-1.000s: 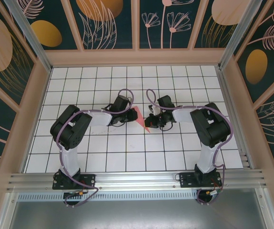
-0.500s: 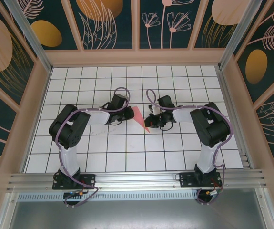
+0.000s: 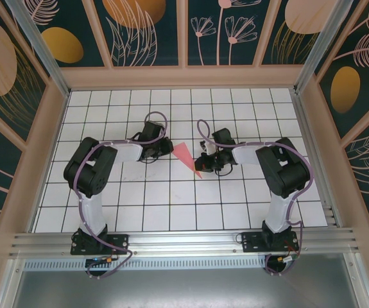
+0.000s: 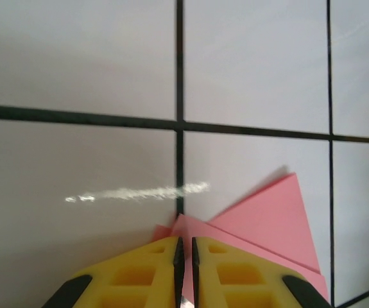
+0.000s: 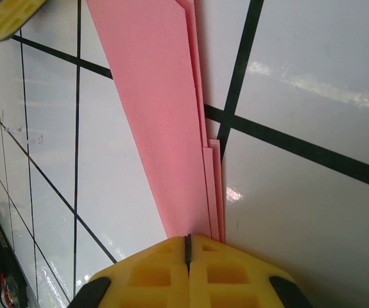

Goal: Fold a paper plane with a square sheet of paper (pick it up from the middle)
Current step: Fold the wing for the fifth time at the center of the table.

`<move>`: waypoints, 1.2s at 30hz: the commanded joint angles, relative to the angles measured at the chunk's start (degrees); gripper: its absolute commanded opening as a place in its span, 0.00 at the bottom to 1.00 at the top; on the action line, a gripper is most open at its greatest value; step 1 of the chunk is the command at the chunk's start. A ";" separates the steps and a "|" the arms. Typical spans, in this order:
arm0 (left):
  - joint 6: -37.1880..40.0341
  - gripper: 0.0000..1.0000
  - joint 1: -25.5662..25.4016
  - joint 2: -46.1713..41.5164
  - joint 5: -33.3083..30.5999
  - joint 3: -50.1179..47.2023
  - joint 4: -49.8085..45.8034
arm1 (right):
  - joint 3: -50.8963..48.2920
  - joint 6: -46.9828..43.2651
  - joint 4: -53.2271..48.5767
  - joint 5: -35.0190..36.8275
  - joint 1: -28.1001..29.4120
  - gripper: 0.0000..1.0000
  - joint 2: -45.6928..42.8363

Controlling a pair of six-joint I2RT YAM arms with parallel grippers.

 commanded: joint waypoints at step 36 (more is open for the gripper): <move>-11.31 0.09 -10.07 0.80 1.88 -5.96 4.70 | -4.60 -0.73 -6.10 11.67 -0.28 0.01 5.71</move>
